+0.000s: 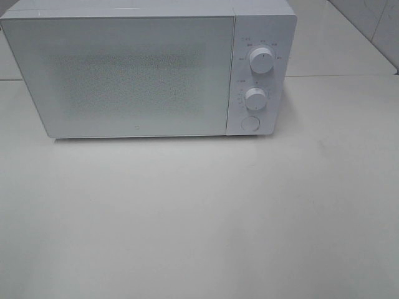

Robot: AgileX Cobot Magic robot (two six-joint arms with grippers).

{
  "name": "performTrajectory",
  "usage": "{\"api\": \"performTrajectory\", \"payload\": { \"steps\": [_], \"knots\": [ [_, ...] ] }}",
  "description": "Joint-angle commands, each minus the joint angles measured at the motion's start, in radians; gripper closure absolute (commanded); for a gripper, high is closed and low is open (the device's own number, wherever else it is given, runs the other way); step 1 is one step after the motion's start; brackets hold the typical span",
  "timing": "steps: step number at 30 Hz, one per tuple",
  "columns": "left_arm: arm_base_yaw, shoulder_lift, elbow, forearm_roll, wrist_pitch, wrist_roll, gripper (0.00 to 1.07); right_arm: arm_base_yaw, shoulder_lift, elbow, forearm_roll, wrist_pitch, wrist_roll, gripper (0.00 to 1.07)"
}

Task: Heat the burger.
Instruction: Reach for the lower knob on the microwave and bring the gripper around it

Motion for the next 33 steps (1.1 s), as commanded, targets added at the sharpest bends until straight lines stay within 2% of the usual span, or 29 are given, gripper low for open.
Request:
{"api": "performTrajectory", "payload": {
  "steps": [1,33],
  "knots": [
    [0.004,-0.024,0.002,0.002,-0.016,-0.008,0.09,-0.006,-0.027,0.003,-0.002,-0.007,-0.007,0.31],
    [0.004,-0.024,0.002,0.001,-0.016,-0.008,0.09,-0.006,-0.027,0.003,-0.002,-0.008,-0.007,0.31]
  ]
}}
